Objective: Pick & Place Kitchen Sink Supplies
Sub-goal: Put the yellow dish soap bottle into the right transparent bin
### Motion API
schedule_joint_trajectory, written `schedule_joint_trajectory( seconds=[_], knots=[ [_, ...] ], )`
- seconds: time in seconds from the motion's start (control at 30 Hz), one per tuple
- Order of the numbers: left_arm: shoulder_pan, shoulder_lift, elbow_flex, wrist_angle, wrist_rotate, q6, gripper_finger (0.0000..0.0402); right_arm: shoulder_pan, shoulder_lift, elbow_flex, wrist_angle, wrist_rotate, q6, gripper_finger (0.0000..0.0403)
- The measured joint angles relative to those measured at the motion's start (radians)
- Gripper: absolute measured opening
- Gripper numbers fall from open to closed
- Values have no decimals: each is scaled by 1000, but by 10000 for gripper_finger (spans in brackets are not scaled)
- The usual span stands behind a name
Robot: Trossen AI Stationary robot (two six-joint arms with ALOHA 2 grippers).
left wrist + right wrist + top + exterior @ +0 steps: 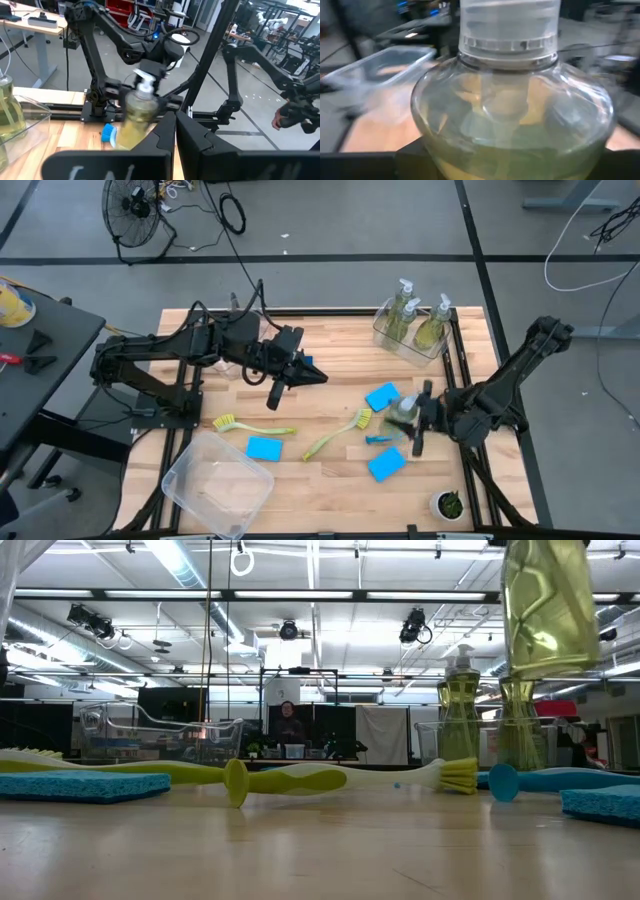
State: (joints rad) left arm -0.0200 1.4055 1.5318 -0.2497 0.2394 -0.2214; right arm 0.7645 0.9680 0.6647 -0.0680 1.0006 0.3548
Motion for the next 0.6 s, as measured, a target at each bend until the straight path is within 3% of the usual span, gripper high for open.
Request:
schedule_joint_trajectory(
  seconds=[0.3, 0.6],
  knots=[
    [0, 0, 0, 7, 0, 5, 19, -49, -135, 0, -161, 228, 27, 209],
    [0, 0, 0, 7, 0, 8, 19, -177, -226, 0, -315, 269, 26, 209]
  ],
)
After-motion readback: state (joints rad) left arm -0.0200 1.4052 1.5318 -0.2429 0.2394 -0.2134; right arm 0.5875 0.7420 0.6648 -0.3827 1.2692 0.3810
